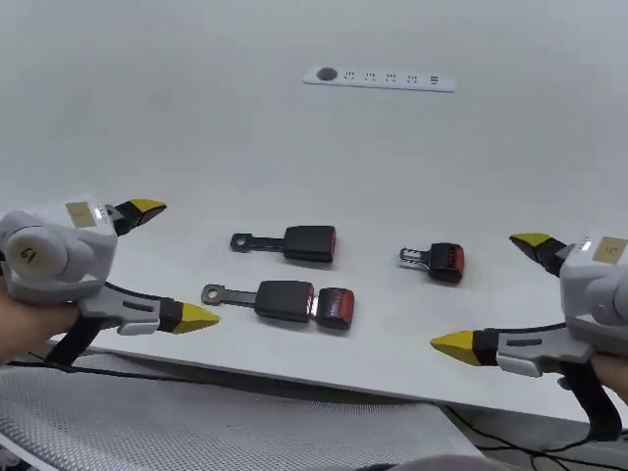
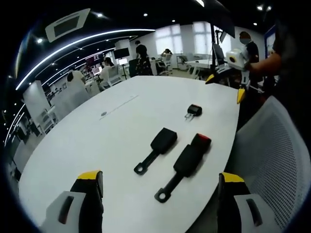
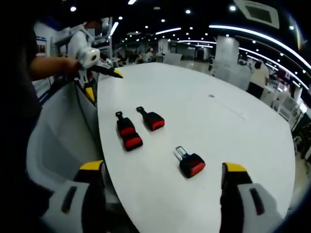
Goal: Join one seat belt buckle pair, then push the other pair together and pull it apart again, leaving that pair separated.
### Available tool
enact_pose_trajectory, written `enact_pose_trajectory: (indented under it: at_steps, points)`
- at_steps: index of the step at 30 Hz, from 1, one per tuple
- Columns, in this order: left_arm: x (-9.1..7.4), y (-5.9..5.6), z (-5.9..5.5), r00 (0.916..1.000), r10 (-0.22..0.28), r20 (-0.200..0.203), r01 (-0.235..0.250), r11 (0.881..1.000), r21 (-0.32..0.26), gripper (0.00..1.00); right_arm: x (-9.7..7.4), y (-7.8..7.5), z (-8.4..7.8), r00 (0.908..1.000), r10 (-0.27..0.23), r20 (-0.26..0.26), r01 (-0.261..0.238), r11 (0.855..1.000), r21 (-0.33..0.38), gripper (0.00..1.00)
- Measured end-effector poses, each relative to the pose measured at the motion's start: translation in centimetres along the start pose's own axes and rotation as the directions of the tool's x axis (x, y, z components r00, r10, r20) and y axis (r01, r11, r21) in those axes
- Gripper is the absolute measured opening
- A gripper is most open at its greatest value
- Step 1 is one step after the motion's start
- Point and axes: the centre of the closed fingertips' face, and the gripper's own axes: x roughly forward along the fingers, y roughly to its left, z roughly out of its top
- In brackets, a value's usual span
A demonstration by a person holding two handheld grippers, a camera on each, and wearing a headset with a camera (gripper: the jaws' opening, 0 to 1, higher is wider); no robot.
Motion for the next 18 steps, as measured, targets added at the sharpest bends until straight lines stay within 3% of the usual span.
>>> enact_pose_trajectory:
  at_steps: [9,18]
  points:
    - [-0.07,0.26,0.26,0.9999,0.012,0.007,-0.012,1.0,-0.007,1.0,-0.04,0.25,0.54,0.9998,-0.008,0.016,0.008,1.0,0.017,1.0]
    - [-0.05,0.47,-0.3,0.9998,0.016,-0.008,-0.016,1.0,-0.002,1.0,0.17,0.51,0.87,0.9998,-0.006,0.02,0.006,1.0,0.016,1.0]
